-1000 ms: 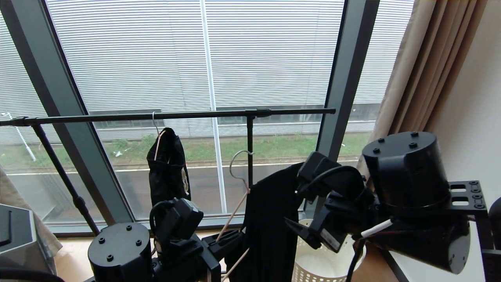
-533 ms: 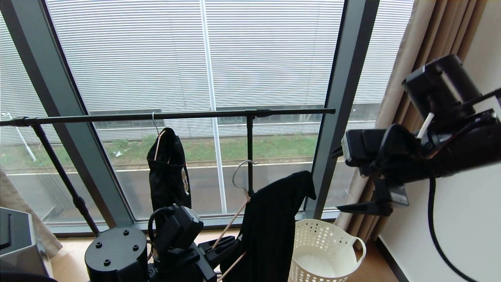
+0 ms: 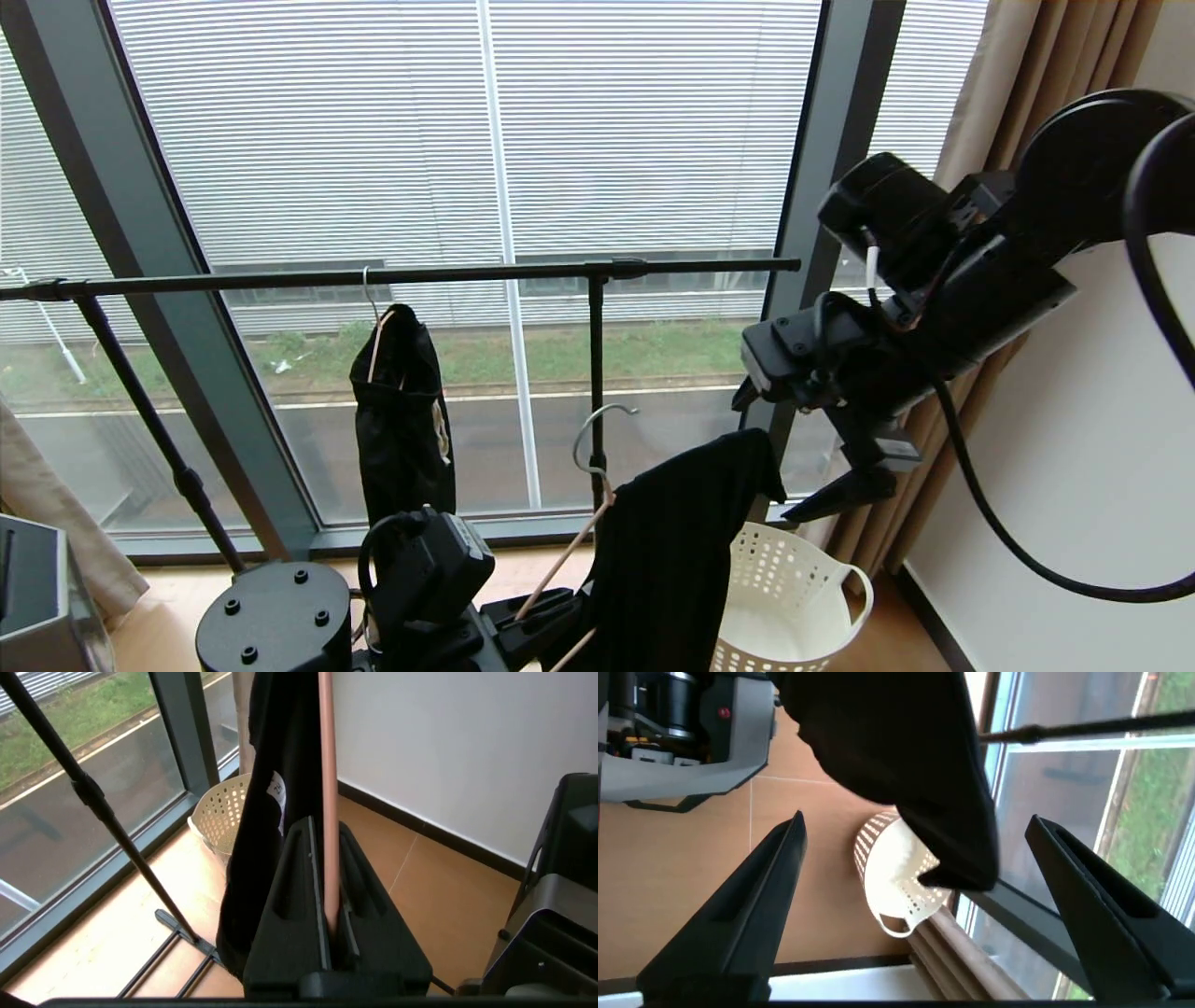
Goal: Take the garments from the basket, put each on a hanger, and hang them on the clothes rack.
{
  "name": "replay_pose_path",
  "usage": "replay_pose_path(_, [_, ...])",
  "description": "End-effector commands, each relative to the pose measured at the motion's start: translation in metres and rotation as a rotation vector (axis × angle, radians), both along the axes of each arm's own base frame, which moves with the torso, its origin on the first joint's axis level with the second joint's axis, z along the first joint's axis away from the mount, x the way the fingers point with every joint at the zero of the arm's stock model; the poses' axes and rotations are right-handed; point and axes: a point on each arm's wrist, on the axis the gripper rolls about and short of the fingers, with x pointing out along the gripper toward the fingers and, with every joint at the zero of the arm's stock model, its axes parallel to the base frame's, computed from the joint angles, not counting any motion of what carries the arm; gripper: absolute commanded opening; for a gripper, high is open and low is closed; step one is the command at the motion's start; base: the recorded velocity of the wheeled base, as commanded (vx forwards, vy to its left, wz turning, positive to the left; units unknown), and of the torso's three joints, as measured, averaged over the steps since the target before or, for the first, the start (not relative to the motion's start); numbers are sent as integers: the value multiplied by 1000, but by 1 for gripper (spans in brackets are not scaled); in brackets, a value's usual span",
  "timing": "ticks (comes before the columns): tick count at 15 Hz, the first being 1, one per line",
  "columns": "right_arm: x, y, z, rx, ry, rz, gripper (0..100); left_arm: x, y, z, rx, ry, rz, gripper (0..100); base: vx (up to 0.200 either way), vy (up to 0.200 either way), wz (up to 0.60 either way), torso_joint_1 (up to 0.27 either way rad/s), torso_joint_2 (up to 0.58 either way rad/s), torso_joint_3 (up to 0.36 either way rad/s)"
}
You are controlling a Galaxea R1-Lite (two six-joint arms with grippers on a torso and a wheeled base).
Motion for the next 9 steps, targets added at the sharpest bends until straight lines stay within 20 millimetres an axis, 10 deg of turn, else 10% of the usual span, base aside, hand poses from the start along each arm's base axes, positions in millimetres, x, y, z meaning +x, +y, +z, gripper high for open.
replay_pose_path(1, [11, 18, -19, -19, 42, 26, 100, -2, -1, 1, -5, -4, -11, 0, 0, 0, 0, 0, 0, 0])
replay_pose_path(9, [21, 38, -42, -17, 97, 37, 100, -6, -1, 2, 2, -20, -27, 0, 0, 0, 0, 0, 0, 0])
